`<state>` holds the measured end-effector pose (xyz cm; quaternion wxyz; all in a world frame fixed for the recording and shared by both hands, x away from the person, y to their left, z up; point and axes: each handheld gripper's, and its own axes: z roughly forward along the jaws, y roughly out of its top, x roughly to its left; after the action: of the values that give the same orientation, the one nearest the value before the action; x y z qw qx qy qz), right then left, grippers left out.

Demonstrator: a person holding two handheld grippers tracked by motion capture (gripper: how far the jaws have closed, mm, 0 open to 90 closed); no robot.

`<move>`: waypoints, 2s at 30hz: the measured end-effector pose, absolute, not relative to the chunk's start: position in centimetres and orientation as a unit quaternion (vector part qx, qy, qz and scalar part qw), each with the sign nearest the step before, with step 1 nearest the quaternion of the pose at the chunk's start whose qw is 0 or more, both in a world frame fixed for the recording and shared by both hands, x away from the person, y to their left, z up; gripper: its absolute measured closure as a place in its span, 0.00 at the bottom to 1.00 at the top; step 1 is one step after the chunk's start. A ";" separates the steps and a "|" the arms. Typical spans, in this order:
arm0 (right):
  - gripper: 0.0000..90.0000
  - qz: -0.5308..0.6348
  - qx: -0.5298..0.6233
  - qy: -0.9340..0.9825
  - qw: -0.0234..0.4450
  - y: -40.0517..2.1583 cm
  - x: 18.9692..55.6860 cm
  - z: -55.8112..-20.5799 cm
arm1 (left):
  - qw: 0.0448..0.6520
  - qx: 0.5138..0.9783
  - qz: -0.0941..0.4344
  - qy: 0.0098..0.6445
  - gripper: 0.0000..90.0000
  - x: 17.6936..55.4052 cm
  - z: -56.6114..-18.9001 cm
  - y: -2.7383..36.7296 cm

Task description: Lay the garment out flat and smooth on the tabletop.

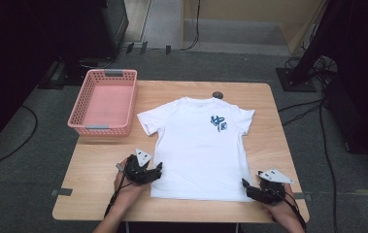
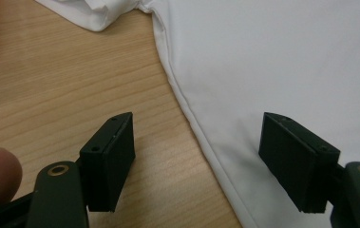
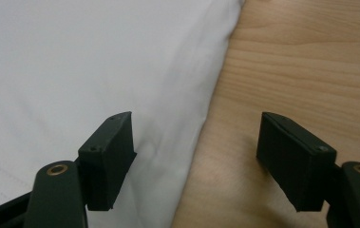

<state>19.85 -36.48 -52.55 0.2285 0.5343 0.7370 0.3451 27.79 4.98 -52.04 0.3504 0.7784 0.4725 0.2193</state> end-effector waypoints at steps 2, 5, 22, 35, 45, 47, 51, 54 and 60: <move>0.27 0.346 0.527 0.743 0.224 -36.4 19.4 -52.5 | 0.352 0.779 0.216 0.473 0.31 27.6 -52.0 5.2; 0.23 0.351 0.524 0.751 0.196 -36.6 19.3 -52.2 | 0.355 0.783 0.209 0.465 0.31 27.5 -52.1 5.4; 0.55 0.365 0.671 0.602 0.233 -37.8 37.1 -49.3 | 0.349 0.777 0.211 0.479 0.24 27.8 -52.1 5.8; 0.61 0.310 0.713 0.576 0.251 -37.5 43.1 -51.4 | 0.348 0.776 0.213 0.481 0.24 27.8 -52.1 5.9; 1.00 0.339 0.675 0.589 0.289 -35.2 43.1 -49.5 | 0.350 0.775 0.213 0.481 0.24 27.8 -52.1 5.8; 0.98 0.365 0.619 0.631 0.291 -33.2 42.8 -48.2 | 0.350 0.776 0.213 0.481 0.24 27.8 -52.1 5.8; 0.67 0.434 0.475 0.718 0.265 -29.3 41.6 -46.0 | 0.350 0.775 0.213 0.481 0.24 27.8 -52.1 5.8; 0.68 0.432 0.494 0.707 0.264 -29.1 42.1 -45.4 | 0.350 0.776 0.213 0.481 0.24 27.8 -52.1 5.8; 0.77 0.379 0.529 0.717 0.249 -29.4 42.8 -47.0 | 0.349 0.776 0.213 0.480 0.24 27.8 -52.1 5.8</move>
<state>42.76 -29.38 -46.97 0.2489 0.5287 0.7173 0.3794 27.77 5.82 -52.09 0.3494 0.7764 0.4795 0.2125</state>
